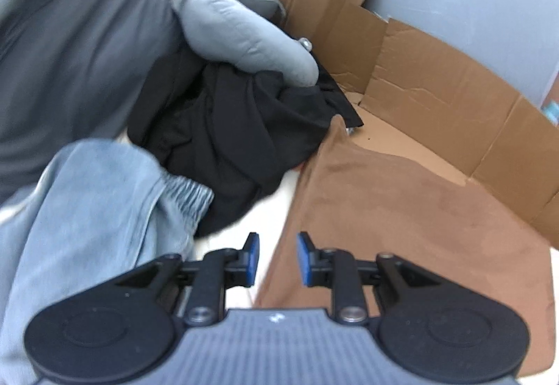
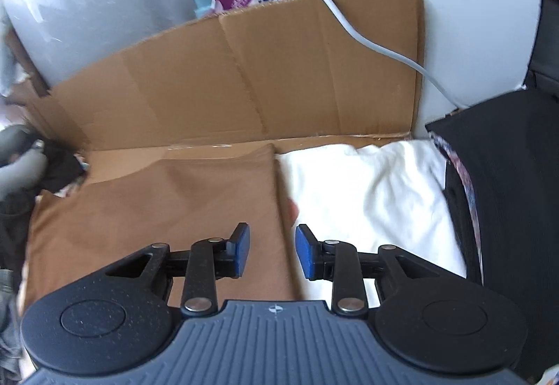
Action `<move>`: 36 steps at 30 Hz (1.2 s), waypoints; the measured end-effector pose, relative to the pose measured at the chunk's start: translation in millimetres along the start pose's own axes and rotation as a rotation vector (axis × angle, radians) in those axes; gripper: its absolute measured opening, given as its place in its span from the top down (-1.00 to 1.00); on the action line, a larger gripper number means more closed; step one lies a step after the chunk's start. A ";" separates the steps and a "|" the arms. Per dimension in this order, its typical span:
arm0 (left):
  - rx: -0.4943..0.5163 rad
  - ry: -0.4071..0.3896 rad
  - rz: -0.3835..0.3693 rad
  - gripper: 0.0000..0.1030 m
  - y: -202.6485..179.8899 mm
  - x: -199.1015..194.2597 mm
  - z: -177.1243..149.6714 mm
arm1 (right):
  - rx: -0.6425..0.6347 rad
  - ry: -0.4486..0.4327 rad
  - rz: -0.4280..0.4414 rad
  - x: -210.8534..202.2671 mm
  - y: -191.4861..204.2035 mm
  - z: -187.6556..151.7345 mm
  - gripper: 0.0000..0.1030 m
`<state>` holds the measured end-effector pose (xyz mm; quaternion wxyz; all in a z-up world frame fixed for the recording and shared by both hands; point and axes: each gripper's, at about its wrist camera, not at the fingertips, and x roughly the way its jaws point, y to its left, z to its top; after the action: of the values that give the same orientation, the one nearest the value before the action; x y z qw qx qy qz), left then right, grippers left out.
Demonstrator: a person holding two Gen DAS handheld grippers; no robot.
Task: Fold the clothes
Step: 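Open both tools and release the folded shirt, then pinch the folded shirt's edge with both tools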
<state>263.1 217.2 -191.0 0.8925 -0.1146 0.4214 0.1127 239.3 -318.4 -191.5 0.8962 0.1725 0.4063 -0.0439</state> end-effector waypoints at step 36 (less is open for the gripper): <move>-0.530 0.152 -0.241 0.25 61.4 63.1 -103.7 | 0.771 0.153 0.275 57.1 -92.3 -149.7 0.07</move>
<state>208.6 250.9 -310.9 0.8042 -0.4010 0.4264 0.1030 150.3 -349.7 -350.5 0.7308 0.5508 0.3987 -0.0598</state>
